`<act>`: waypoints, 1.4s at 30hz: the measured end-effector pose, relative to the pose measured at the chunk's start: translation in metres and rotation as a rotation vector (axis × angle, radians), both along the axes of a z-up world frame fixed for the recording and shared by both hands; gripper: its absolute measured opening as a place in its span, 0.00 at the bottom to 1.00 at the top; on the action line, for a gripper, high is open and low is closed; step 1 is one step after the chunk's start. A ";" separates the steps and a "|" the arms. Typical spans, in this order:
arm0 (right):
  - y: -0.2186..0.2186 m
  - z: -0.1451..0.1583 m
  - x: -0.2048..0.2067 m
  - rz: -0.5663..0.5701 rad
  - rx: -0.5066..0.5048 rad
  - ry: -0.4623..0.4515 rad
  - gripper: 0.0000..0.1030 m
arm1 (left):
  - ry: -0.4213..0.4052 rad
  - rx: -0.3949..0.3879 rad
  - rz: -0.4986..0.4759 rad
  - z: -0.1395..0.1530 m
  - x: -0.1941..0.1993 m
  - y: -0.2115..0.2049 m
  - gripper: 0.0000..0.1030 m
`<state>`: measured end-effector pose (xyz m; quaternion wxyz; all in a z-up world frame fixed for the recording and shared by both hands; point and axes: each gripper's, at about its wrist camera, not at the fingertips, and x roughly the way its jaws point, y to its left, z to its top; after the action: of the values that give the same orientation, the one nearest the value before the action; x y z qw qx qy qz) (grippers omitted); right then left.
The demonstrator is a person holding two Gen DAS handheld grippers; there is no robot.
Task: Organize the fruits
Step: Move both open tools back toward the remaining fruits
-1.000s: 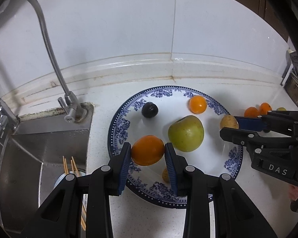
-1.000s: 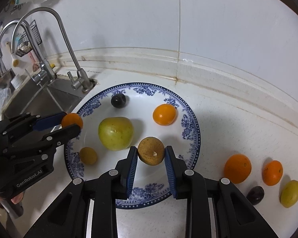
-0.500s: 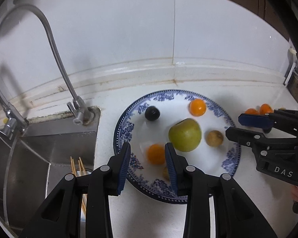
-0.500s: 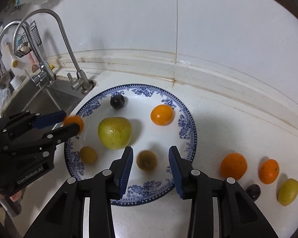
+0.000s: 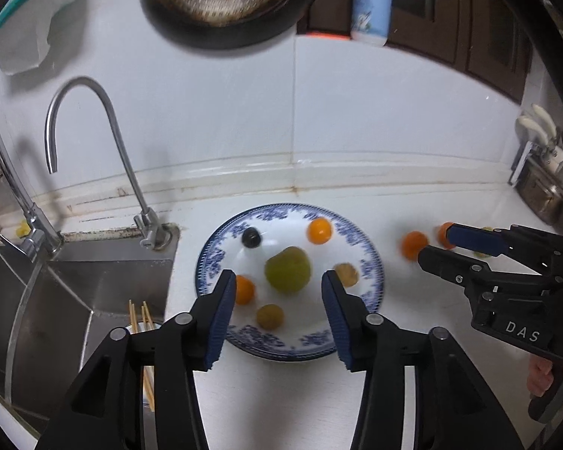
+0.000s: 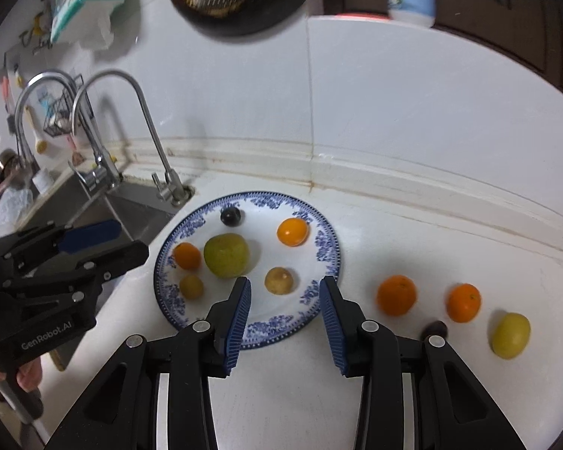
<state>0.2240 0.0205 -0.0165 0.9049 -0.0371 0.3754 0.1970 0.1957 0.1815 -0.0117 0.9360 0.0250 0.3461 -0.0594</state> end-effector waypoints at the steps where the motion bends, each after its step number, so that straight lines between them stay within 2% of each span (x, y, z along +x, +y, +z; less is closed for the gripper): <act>1: -0.003 0.003 -0.003 -0.008 0.002 -0.011 0.45 | -0.006 -0.005 -0.005 0.002 -0.003 -0.003 0.48; 5: -0.021 0.015 -0.019 -0.047 0.010 -0.051 0.46 | -0.043 -0.030 -0.025 0.014 -0.015 -0.018 0.56; 6: -0.024 0.016 -0.021 -0.053 0.014 -0.055 0.49 | -0.049 -0.034 -0.035 0.017 -0.018 -0.022 0.57; 13: -0.058 0.030 -0.045 -0.129 0.021 -0.101 0.51 | -0.094 -0.042 -0.103 0.031 -0.030 -0.054 0.62; 16: -0.071 0.035 -0.053 -0.163 0.024 -0.117 0.58 | -0.102 -0.054 -0.132 0.035 -0.033 -0.066 0.63; 21: -0.091 0.042 -0.063 -0.222 0.024 -0.145 0.58 | -0.104 -0.070 -0.176 0.039 -0.034 -0.085 0.67; 24: -0.102 0.044 -0.068 -0.251 0.024 -0.156 0.63 | -0.103 -0.066 -0.197 0.038 -0.033 -0.098 0.68; 32: -0.139 0.034 -0.066 -0.321 0.014 -0.144 0.63 | -0.091 -0.056 -0.208 0.029 -0.025 -0.131 0.71; 42: -0.177 0.010 -0.044 -0.304 -0.009 -0.085 0.63 | -0.026 -0.072 -0.195 0.000 0.000 -0.171 0.70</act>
<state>0.1803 -0.1569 -0.0067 0.9393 0.0078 0.3388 0.0543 0.1952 0.0104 -0.0115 0.9304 0.0256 0.3275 -0.1624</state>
